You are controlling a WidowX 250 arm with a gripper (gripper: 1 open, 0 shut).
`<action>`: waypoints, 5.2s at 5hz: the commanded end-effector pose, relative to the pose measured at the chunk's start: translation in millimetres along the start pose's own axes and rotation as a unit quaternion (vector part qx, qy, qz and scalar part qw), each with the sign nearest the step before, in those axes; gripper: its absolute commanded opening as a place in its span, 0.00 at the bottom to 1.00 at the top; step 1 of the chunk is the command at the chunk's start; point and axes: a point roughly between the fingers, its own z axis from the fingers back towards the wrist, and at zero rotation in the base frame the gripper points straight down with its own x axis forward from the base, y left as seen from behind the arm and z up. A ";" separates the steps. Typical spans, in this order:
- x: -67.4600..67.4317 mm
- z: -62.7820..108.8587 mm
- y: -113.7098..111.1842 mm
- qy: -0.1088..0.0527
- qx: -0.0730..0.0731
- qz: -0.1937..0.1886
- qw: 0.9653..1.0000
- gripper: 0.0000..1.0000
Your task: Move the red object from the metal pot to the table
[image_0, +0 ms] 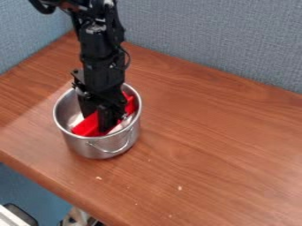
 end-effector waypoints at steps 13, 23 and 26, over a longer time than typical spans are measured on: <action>19.4 49.8 -23.1 -0.025 -0.019 -0.013 0.999 0.00; 80.4 66.7 -132.4 -0.099 -0.051 -0.090 0.990 0.00; 85.5 28.2 -119.0 -0.096 -0.043 -0.080 0.991 0.00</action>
